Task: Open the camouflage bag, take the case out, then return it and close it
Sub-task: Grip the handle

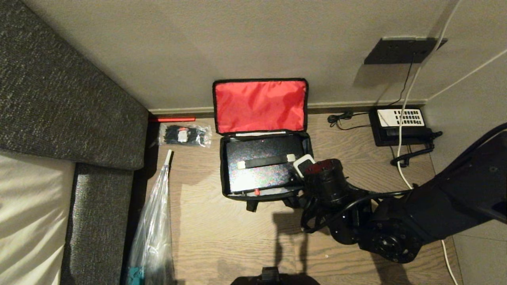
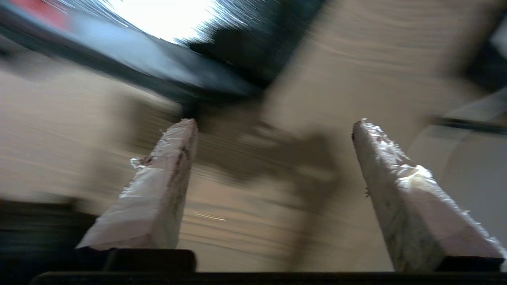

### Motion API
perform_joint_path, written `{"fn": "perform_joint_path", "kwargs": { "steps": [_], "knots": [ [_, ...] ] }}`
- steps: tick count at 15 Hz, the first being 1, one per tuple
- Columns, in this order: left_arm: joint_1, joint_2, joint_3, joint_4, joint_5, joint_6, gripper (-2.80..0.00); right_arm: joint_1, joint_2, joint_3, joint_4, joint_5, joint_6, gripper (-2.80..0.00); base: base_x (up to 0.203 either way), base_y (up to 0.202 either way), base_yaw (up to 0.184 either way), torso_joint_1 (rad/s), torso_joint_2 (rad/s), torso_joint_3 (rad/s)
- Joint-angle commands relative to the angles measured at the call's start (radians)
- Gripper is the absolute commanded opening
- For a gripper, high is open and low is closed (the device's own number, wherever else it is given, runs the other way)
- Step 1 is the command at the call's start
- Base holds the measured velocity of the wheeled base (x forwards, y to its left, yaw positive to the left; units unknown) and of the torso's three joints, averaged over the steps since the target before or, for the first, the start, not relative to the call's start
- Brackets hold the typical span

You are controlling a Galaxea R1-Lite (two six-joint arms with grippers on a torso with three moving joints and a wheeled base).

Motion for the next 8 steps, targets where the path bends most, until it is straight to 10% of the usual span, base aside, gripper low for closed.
{"fn": "perform_joint_path", "kwargs": {
  "steps": [1,5,8],
  "knots": [
    [0.000,-0.002,0.003,0.000,0.000,0.000,-2.80,0.014,0.070,-0.022,-0.014,-0.114,-0.117,0.00,0.000,0.000,0.000,0.000,0.00,0.000],
    [0.000,-0.002,0.003,0.000,0.000,0.000,-2.80,0.033,0.120,-0.064,-0.190,-0.085,-0.506,0.00,0.000,0.000,0.000,0.000,0.00,0.000],
    [0.000,-0.002,0.003,0.000,0.000,0.000,-2.80,0.044,0.179,-0.132,-0.419,0.113,-0.711,0.00,0.000,0.000,0.000,0.000,0.00,0.000]
  ]
}}
